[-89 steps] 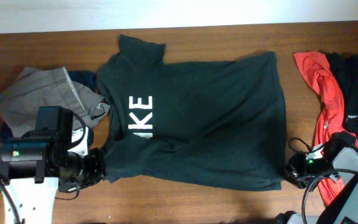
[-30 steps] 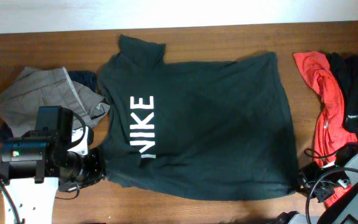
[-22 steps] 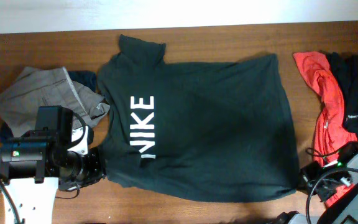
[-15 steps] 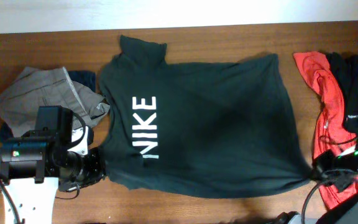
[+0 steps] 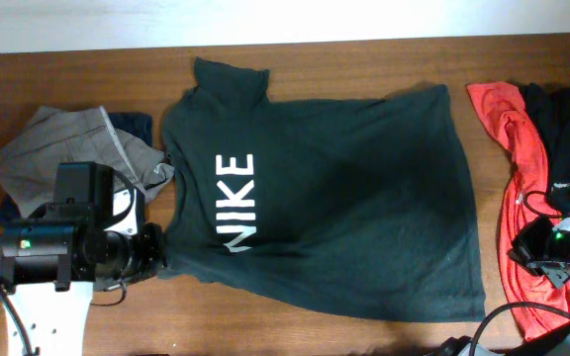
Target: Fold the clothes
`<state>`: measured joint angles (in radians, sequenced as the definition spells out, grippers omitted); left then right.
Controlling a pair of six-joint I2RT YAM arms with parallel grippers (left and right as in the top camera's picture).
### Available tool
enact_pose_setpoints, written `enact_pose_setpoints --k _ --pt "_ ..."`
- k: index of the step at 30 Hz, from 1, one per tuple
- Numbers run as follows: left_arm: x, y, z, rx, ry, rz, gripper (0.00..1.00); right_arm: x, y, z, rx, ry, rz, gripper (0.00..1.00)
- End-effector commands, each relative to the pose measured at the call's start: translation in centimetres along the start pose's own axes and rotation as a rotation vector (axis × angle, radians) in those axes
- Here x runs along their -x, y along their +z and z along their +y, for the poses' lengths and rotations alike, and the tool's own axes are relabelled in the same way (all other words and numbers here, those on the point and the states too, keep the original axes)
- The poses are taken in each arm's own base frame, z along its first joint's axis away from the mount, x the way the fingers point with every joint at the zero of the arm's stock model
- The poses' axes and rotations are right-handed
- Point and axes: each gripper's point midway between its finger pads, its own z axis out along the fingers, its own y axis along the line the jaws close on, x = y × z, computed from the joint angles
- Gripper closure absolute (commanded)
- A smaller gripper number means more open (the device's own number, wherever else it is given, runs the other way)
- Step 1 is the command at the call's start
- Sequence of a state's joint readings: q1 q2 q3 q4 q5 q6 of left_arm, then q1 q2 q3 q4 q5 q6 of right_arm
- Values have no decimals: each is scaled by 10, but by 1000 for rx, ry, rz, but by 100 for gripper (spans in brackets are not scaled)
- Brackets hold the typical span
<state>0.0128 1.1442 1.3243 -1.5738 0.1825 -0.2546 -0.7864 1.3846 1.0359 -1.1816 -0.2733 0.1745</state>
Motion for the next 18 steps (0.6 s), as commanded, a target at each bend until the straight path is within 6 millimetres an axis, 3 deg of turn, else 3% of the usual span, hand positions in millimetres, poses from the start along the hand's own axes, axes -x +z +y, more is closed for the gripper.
enact_pose_setpoints --k 1,2,3,11,18 --pt "6 -4 0 4 3 -29 100 -9 -1 16 58 -50 34 79" --pt "6 -4 -1 0 2 -26 100 -14 1 12 32 -52 53 61" --pt "5 -4 -1 -2 2 -24 100 -19 4 10 17 -53 72 58" --pt "6 -4 -1 -2 3 -26 100 -52 51 -31 -62 114 154 61" --pt "6 -4 -1 -2 3 -27 100 -49 55 -57 -110 268 120 54"
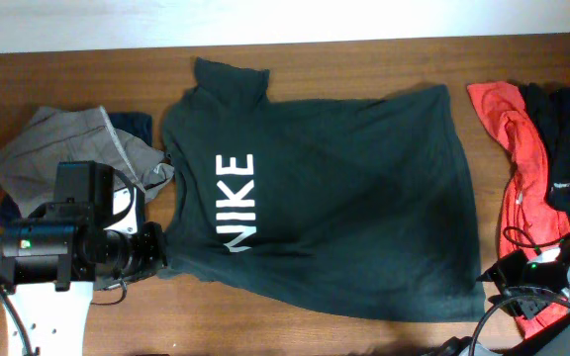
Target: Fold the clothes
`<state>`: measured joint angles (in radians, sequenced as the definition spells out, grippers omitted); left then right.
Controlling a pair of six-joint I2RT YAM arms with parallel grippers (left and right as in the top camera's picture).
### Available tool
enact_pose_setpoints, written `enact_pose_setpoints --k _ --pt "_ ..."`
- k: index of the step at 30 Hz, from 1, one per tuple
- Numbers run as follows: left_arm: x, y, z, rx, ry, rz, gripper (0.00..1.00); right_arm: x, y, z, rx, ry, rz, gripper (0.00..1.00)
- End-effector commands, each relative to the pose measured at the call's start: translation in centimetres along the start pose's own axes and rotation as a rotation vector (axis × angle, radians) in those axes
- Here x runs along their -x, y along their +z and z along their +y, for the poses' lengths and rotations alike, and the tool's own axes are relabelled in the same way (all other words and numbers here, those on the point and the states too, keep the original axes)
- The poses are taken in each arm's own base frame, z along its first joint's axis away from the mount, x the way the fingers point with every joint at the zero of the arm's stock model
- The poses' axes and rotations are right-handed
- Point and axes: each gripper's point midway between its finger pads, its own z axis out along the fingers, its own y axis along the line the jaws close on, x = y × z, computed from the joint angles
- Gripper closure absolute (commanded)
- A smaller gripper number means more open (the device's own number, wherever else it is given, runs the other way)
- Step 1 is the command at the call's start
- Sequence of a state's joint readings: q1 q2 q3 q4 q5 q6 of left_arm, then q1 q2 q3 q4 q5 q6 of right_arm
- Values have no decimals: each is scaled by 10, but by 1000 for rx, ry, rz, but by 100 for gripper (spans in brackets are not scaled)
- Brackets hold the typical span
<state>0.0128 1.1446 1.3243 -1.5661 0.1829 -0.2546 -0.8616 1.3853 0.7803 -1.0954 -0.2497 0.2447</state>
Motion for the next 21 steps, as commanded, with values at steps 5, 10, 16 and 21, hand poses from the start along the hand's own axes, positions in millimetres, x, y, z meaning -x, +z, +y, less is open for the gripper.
enact_pose_setpoints --k 5,10,16,21 --pt "5 -4 -1 -1 2 -23 100 6 19 -32 -66 190 -54 54" --pt "5 -4 -1 -2 3 -25 99 2 30 -41 -83 154 -50 46" --pt "7 -4 -1 -4 4 -33 99 -4 43 -38 -50 152 -41 38" --pt "7 -4 -1 -3 4 -32 99 -12 49 -39 -44 159 -17 39"
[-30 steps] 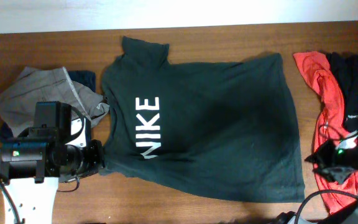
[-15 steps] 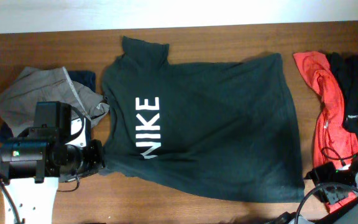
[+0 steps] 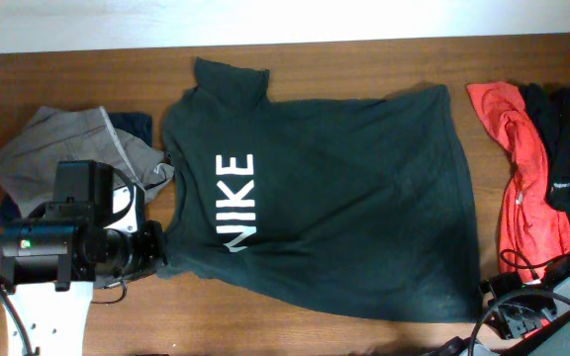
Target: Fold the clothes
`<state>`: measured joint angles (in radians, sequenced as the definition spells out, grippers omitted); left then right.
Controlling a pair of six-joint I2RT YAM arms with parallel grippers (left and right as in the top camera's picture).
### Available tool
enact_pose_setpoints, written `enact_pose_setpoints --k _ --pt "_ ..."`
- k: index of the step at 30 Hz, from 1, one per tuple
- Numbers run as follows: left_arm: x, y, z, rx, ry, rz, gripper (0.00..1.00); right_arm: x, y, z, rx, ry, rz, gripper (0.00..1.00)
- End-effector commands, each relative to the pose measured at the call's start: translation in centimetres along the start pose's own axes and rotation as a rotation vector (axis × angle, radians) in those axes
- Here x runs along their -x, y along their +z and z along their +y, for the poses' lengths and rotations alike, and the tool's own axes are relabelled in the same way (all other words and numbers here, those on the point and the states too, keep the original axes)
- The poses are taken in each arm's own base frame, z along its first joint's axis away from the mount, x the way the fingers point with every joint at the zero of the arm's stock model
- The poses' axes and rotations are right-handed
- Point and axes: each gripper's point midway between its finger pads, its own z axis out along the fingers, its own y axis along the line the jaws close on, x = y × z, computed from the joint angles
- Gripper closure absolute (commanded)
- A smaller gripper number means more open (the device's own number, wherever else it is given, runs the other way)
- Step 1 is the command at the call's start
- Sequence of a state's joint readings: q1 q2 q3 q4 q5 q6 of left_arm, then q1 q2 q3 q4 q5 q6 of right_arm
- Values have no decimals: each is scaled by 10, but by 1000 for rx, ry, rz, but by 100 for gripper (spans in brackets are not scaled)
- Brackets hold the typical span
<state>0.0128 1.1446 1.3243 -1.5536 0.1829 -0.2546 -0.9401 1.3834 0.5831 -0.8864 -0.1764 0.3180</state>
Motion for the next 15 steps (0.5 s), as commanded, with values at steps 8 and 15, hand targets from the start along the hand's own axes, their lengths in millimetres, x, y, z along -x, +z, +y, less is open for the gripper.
enact_pose_setpoints --k 8,15 --pt "4 -4 0 0 2 -17 99 -8 1 -1 5 9 29 91" --pt "4 -4 0 1 1 -18 99 3 -26 8 8 -26 25 96"
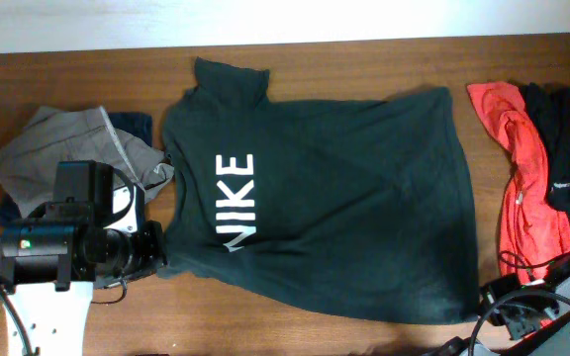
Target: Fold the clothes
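A dark green T-shirt (344, 208) with white NIKE lettering lies spread flat on the wooden table (87, 79), collar to the left and hem to the right. My left gripper (158, 252) sits at the shirt's near-left sleeve edge; whether its jaws are open or shut does not show. My right gripper (491, 297) is low at the near-right, right beside the shirt's near hem corner. Its fingers are dark and mostly hidden by the arm.
A pile of grey and navy clothes (67, 148) lies at the left, behind my left arm. A red garment (522, 188) and a black one (567, 138) lie at the right edge. Cables (522, 326) trail near the front right.
My right gripper has edged slightly left, closer to the shirt's near hem corner. The left arm and the shirt have not moved.
My right arm was over the lower part of the red garment. It then stood nearer the table's front, then low at the front right by the shirt's hem corner, where it is now. The left gripper stayed at the sleeve throughout.
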`<state>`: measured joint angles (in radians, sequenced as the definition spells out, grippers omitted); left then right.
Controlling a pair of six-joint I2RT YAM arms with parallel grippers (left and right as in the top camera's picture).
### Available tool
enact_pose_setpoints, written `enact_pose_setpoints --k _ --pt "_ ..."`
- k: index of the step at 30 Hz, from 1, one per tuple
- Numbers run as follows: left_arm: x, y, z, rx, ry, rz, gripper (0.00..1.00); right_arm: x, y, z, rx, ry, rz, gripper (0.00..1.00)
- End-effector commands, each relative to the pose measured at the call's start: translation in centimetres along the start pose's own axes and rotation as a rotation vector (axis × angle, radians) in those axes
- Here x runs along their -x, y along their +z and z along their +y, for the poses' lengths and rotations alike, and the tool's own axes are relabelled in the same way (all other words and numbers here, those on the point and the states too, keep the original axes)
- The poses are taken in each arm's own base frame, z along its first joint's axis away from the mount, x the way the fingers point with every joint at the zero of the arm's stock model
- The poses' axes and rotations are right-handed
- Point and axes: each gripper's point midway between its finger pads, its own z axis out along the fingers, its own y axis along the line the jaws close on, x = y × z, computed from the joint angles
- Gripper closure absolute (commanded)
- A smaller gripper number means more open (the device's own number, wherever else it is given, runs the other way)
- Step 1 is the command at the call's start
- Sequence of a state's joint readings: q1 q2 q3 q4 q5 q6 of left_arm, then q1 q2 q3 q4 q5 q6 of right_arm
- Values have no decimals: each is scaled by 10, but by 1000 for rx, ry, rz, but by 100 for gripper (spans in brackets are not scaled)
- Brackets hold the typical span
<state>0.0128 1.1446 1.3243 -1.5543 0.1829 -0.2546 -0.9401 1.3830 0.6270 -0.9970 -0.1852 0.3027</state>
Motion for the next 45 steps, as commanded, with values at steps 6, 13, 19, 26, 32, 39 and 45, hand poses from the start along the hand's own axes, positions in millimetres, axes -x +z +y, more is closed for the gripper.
enact_pose_setpoints --k 6,13,19,26,32,39,45 --pt "5 -4 0 3 2 -23 99 13 -44 32 121 -75 -15 96" --pt "17 -5 4 33 9 -76 99 13 -64 55 232 -133 -8 96" --pt "20 -5 3 29 11 -87 99 12 -66 64 285 -159 -9 74" --pt "19 -5 4 30 10 -85 99 21 -57 42 159 -121 -43 26" --pt "19 -5 4 30 10 -85 99 -3 -26 30 144 -73 41 69" --pt "21 -5 3 28 11 -91 99 -17 1 24 154 -6 79 46" --pt "19 -5 4 30 10 -85 99 -24 8 24 162 -9 98 42"
